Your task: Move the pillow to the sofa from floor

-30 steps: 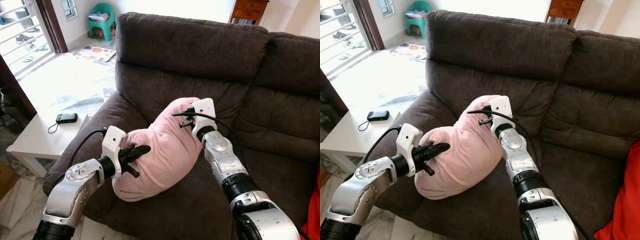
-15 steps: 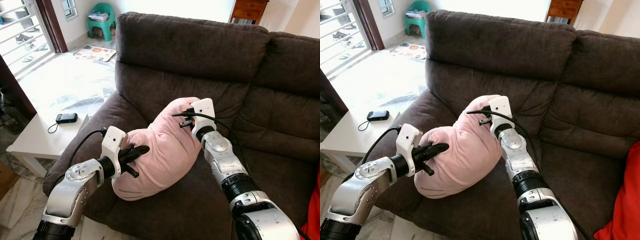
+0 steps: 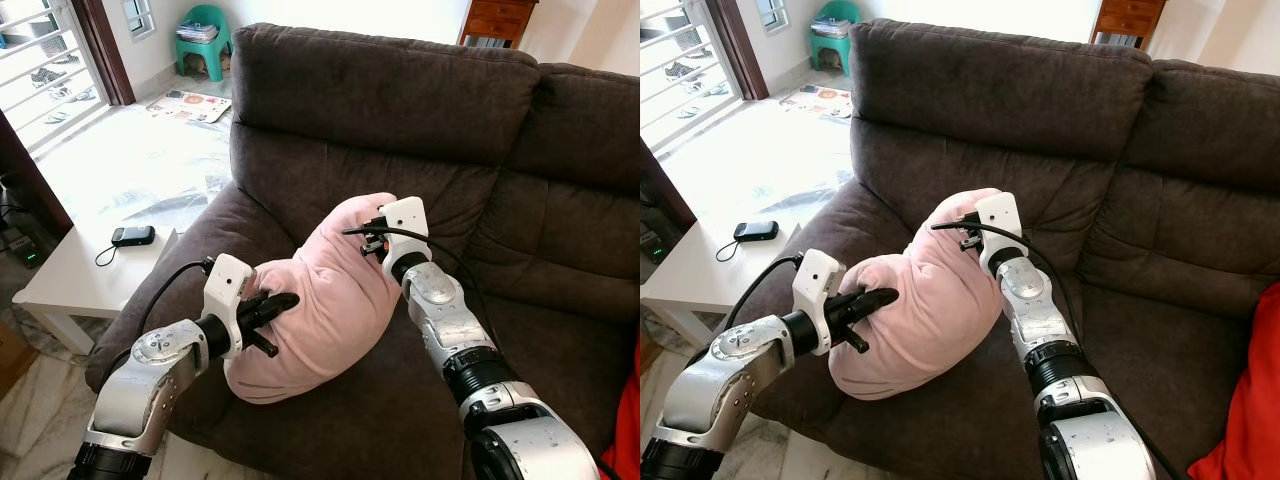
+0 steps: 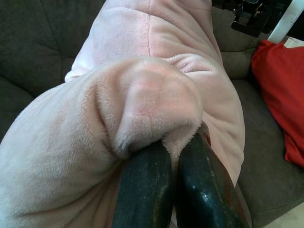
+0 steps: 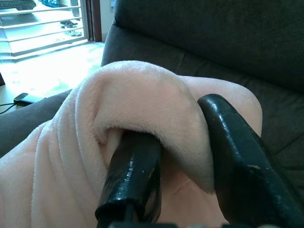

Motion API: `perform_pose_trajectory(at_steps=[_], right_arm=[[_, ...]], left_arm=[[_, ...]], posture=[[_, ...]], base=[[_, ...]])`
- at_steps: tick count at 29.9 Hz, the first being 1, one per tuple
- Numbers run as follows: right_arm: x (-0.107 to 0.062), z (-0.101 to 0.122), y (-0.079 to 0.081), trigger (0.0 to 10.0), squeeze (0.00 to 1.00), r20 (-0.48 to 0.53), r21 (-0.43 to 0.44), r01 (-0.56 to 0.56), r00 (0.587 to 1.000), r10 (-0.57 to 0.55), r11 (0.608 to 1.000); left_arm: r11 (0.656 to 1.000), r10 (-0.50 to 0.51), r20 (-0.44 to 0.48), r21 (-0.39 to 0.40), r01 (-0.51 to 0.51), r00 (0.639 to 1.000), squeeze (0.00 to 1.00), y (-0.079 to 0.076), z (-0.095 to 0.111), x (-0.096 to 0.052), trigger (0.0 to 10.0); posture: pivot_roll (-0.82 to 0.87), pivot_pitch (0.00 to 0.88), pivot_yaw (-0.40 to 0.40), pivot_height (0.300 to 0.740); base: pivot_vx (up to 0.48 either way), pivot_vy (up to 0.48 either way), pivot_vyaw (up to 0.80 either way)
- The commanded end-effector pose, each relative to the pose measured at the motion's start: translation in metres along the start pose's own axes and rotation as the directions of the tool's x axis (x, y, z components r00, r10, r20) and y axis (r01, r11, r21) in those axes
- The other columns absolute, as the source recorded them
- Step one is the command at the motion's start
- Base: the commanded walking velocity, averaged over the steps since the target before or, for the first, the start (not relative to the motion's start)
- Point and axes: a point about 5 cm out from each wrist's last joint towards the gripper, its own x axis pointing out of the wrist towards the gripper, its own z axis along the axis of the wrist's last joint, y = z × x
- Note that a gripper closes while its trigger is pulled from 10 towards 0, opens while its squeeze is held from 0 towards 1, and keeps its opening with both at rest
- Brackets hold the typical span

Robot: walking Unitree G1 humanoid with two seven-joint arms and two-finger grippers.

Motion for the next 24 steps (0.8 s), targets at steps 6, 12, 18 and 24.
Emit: perform_pose_trajectory(at_steps=[6, 12, 18, 24], right_arm=[[0.007, 0.015, 0.026, 10.0, 1.0, 0.057, -0.013, -0.12, 0.991, 0.12, 0.993], [0.005, 0.01, 0.032, 10.0, 0.0, 0.02, -0.108, -0.195, 0.98, 0.198, 0.975], [0.0, -0.001, 0.04, 10.0, 0.0, -0.085, -0.244, -0.368, 0.93, 0.358, 0.897], [-0.004, -0.005, 0.041, 10.0, 0.0, -0.151, -0.301, -0.487, 0.873, 0.463, 0.82]], left_arm=[[0.996, -0.083, 0.061, 0.035, 0.081, 0.995, 0.0, -0.015, 0.014, 0.009, 10.0], [0.996, -0.082, 0.063, 0.034, 0.08, 0.995, 0.0, -0.016, 0.014, 0.01, 10.0], [0.996, -0.081, 0.065, 0.035, 0.079, 0.995, 0.0, -0.016, 0.014, 0.01, 10.0], [0.996, -0.081, 0.069, 0.037, 0.079, 0.994, 0.0, -0.016, 0.015, 0.011, 10.0]], posture=[[0.04, 0.026, -0.046, 0.74], [0.04, 0.028, -0.046, 0.74], [0.04, 0.028, -0.046, 0.74], [0.03, 0.028, -0.047, 0.74]], base=[[0.0, 0.0, 0.0], [0.0, 0.0, 0.0], [0.0, 0.0, 0.0], [0.0, 0.0, 0.0]])
